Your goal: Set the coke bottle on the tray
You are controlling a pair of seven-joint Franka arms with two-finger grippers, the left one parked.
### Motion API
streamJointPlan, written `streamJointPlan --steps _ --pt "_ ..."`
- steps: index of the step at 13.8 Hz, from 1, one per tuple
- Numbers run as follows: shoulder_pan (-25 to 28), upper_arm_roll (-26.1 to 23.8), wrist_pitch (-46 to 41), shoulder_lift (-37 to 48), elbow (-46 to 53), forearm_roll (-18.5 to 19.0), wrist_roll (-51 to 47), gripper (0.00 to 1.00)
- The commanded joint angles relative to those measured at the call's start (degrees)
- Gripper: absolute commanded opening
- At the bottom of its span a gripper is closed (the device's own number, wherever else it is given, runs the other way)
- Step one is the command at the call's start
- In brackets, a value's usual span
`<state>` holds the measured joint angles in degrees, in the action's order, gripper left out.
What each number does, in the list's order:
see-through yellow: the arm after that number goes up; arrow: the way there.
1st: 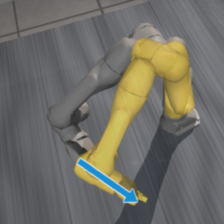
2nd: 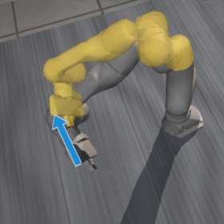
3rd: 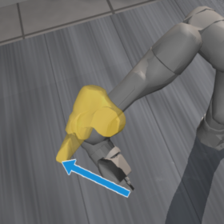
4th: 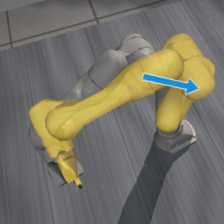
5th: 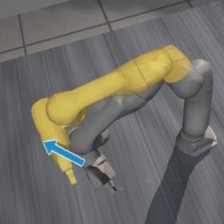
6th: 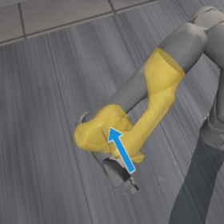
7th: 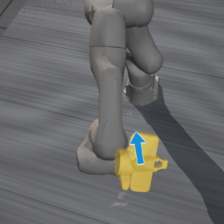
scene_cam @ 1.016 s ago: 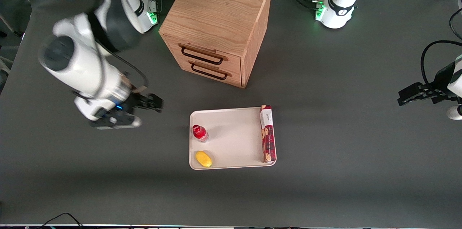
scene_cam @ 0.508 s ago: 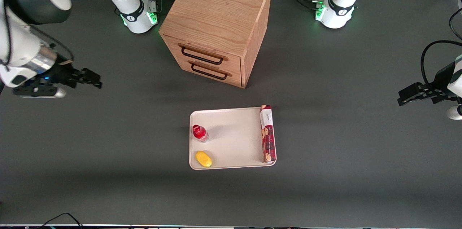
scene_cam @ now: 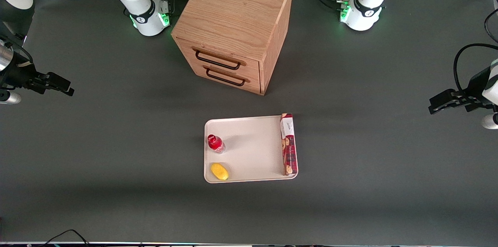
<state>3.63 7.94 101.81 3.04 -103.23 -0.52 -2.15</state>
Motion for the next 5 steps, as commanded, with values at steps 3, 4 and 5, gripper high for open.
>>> streamJointPlan --steps 3,4,5 --pt "0.6 0.1 -1.3 -6.6 8.2 1.4 -0.4 1.0" --pt "0.6 0.1 -1.3 -6.6 8.2 1.5 -0.4 1.0" --pt "0.7 0.1 -1.3 -6.8 8.3 1.7 -0.4 1.0"
